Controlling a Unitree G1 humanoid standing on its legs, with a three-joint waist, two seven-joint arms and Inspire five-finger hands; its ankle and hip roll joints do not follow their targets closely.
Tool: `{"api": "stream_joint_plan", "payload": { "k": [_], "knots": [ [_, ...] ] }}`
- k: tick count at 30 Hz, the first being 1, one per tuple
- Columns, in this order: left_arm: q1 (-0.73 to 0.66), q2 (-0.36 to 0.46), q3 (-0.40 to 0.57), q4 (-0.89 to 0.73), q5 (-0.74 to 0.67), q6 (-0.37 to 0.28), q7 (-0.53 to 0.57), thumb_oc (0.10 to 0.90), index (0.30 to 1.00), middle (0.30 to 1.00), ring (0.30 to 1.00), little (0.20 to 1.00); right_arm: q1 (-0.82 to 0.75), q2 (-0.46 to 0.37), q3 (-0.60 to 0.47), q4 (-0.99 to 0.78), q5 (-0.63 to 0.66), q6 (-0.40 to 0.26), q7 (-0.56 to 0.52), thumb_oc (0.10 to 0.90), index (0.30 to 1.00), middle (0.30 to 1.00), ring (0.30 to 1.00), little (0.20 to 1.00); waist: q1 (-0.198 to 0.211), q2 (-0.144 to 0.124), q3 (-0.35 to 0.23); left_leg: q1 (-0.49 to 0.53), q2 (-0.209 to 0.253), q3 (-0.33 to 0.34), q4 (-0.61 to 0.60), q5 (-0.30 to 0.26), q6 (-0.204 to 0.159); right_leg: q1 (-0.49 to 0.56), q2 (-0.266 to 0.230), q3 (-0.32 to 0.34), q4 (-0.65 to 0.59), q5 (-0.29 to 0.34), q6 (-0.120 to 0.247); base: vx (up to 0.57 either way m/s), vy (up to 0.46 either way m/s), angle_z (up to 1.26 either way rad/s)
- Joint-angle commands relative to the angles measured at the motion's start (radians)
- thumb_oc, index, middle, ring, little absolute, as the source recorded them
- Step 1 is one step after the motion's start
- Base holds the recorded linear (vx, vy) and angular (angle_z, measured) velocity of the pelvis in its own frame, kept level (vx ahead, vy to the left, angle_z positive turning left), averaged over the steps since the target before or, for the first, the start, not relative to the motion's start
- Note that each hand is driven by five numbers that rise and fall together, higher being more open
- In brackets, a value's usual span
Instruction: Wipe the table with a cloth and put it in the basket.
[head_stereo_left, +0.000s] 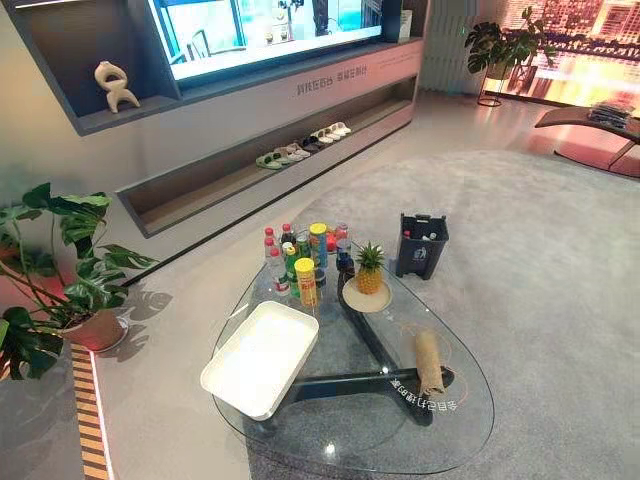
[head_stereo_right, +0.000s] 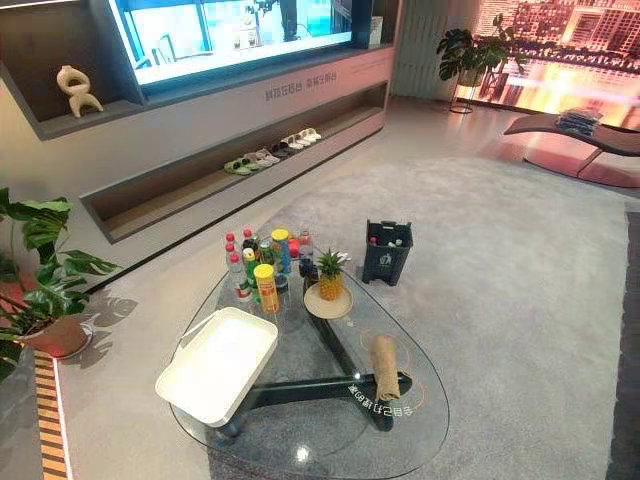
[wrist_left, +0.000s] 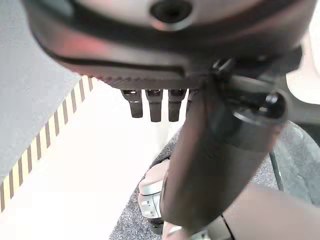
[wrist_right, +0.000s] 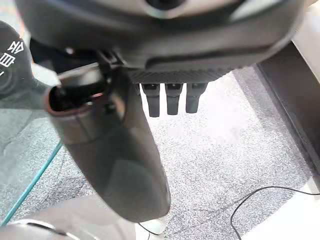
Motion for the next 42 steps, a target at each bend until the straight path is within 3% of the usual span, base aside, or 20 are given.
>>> {"api": "stream_joint_plan", "payload": {
  "k": [1, 42],
  "knots": [
    [-0.106, 0.043, 0.026, 0.055, -0.013, -0.016, 0.016, 0.800, 0.900, 0.900, 0.900, 0.900, -0.097, 0.002, -0.008, 0.048, 0.005, 0.025, -0.014, 0.800, 0.900, 0.900, 0.900, 0.900, 0.002, -0.041, 0.051, 0.054, -0.030, 0.046, 0.006, -0.064, 0.021, 0.020, -0.047, -0.004, 0.005, 0.011, 0.016, -0.04, -0.026, -0.32],
    [-0.088, 0.048, 0.033, 0.045, -0.031, -0.044, 0.022, 0.800, 0.900, 0.900, 0.900, 0.900, -0.082, -0.013, -0.019, 0.056, -0.019, 0.034, -0.033, 0.800, 0.900, 0.900, 0.900, 0.900, 0.001, -0.038, 0.066, 0.048, -0.030, 0.038, 0.006, -0.064, 0.019, 0.017, -0.043, 0.000, 0.005, 0.006, 0.015, 0.01, -0.001, 0.00]
  ]
}}
